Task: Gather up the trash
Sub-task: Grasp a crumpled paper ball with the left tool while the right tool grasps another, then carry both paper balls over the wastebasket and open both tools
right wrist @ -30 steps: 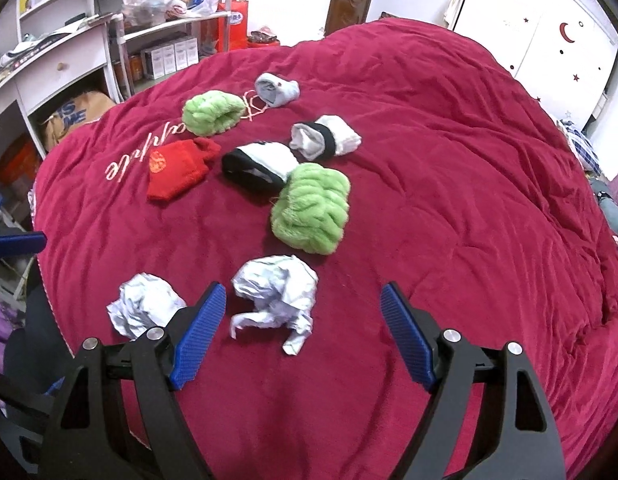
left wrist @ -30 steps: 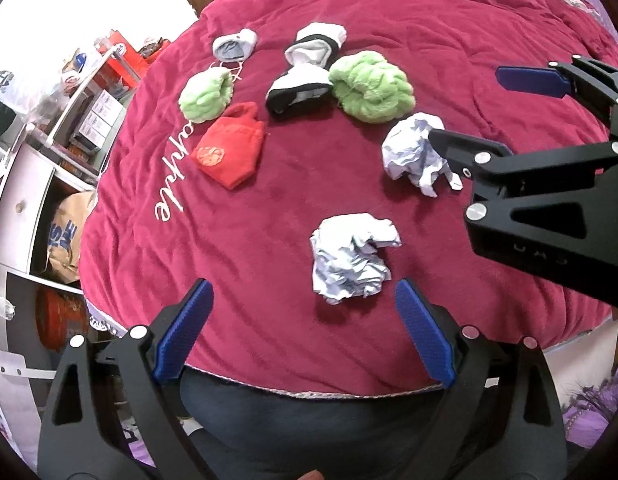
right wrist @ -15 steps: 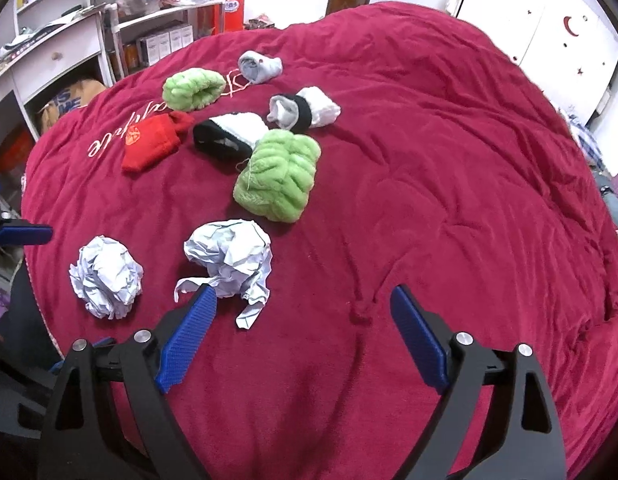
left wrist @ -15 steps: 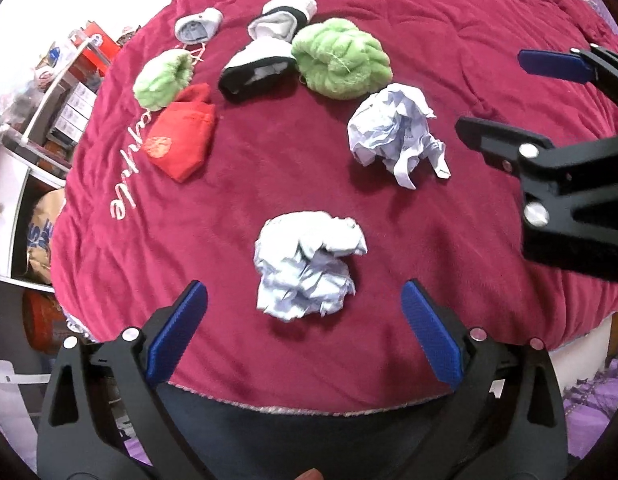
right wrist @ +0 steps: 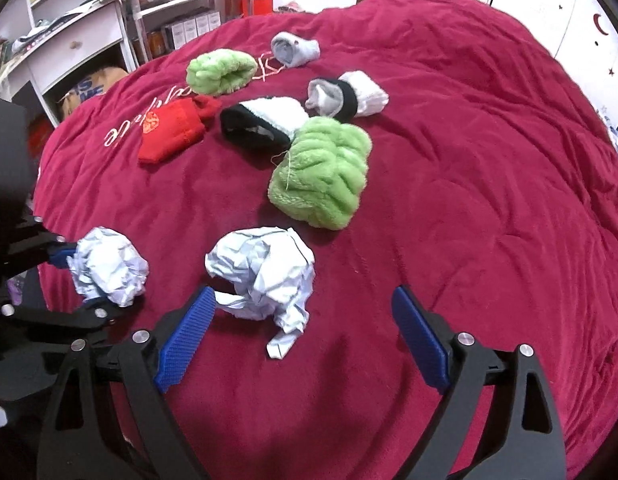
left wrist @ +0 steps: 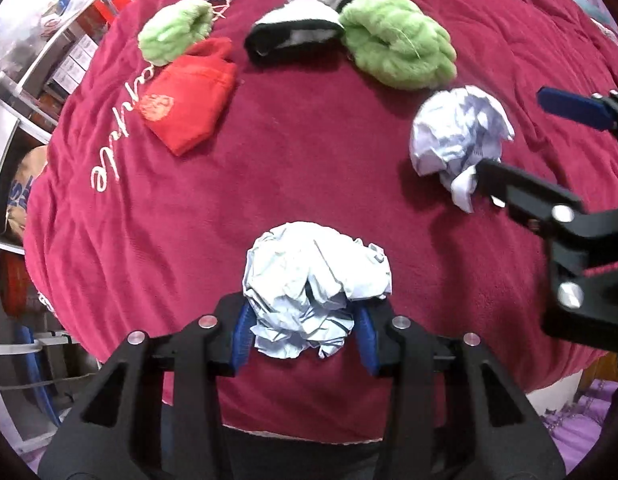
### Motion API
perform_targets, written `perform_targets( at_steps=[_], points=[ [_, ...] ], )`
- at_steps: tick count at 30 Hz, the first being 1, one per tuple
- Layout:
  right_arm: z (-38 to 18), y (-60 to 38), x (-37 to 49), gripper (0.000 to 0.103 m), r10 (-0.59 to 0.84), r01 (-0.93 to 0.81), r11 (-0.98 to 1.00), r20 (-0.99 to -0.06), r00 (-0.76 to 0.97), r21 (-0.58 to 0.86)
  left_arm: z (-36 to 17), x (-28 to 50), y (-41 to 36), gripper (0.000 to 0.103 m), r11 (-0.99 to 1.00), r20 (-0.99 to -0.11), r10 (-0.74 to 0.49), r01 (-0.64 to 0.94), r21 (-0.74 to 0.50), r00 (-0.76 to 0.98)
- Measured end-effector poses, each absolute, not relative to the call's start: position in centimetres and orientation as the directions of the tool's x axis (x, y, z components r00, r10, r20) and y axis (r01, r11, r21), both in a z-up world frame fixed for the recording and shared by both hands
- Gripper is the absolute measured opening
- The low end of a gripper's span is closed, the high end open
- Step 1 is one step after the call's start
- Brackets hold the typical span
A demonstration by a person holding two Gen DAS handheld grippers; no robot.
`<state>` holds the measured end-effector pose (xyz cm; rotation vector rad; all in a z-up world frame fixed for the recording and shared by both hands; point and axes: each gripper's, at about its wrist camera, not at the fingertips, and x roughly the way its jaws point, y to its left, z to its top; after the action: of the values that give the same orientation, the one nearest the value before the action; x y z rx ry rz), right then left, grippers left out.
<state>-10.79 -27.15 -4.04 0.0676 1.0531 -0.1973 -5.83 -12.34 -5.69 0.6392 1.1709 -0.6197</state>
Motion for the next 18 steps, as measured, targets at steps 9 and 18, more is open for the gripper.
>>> perform_targets(
  at_steps=[9, 18],
  points=[
    [-6.5, -26.5, -7.3, 0.068, -0.081, 0.148, 0.989, -0.888, 0.452, -0.015, -6.4, -4.4, -11.9, 0.043, 0.691, -0.967, -0.117, 0.718, 0.084, 0.225],
    [-6.6, -25.2, -6.7, 0.04, -0.052, 0.127, 0.992, -0.88, 0.473, 0.009, -5.9, -3.4, -10.3, 0.043, 0.706, -0.965, -0.139, 0.706, 0.06, 0.221]
  ],
)
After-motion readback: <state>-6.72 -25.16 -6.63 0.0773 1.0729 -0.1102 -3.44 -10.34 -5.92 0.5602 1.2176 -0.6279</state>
